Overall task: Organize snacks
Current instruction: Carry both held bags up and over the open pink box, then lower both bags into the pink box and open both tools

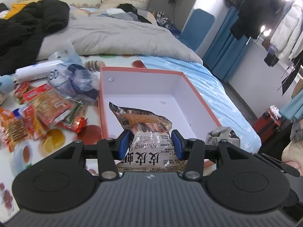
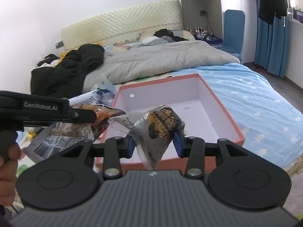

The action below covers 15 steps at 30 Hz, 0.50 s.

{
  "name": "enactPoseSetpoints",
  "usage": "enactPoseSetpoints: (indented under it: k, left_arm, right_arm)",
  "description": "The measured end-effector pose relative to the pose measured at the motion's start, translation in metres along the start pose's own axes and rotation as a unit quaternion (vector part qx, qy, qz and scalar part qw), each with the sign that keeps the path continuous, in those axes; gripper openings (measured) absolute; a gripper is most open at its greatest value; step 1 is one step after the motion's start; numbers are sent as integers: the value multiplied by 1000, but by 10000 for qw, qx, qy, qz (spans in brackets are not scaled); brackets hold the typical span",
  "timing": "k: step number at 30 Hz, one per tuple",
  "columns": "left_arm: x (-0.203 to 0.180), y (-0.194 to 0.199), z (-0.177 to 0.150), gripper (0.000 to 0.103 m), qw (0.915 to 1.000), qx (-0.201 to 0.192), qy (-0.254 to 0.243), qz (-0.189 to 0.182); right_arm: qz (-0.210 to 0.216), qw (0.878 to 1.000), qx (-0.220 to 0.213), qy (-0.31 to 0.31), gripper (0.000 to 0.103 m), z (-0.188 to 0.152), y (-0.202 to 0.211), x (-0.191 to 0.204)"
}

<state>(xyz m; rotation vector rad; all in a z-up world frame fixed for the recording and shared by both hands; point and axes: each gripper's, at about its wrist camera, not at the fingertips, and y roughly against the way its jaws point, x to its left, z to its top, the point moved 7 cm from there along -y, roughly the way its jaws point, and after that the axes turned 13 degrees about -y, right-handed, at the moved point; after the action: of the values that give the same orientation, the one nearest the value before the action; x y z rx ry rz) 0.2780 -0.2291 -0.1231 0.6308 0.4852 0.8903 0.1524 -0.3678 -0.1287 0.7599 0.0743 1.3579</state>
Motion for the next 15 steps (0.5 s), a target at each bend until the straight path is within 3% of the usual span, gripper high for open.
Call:
enactPoseSetpoints:
  k: [8,15]
  left_arm:
    - [0,-80,19,53,9991,410,-120,-31]
    - [2,-125,21,54,9977,632,-202,-135]
  right_arm:
    - [-119,9994,291,-122,45,10,-59,-30]
    - [-265,9975,644,-130,45,6,-103,-48]
